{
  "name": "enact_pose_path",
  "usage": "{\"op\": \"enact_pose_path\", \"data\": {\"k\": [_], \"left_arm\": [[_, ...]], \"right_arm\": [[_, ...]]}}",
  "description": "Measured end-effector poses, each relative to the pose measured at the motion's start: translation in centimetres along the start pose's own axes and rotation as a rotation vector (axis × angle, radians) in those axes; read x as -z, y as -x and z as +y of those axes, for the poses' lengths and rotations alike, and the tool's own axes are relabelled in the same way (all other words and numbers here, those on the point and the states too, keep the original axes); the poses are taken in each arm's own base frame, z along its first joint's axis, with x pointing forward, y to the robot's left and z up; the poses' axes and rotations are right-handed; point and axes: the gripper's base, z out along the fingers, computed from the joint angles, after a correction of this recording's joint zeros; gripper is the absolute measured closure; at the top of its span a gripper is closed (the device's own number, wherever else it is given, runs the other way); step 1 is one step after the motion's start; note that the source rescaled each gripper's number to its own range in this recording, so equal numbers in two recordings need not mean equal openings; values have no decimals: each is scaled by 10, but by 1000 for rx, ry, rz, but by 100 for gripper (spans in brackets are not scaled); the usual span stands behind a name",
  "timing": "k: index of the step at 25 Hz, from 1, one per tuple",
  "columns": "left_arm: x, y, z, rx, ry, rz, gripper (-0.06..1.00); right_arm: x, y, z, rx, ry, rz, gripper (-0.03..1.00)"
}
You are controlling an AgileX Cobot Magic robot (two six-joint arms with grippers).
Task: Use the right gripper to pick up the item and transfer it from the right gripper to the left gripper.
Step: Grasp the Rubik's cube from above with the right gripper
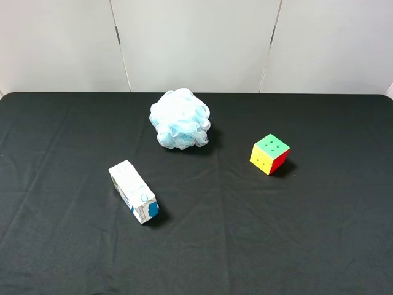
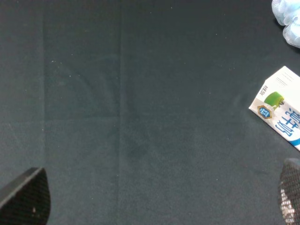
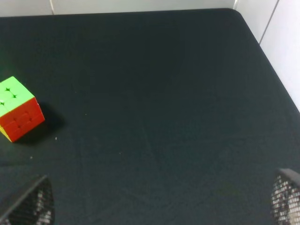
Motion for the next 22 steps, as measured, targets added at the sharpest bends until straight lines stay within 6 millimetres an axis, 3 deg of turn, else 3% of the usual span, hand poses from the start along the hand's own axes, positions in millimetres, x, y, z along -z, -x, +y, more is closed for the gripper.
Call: {"op": "enact_pose_path", "data": {"k": [22], "left_arm": [[0,0,0,0,0,0,3]], "right_arm": [[0,0,0,0,0,0,-3]]}}
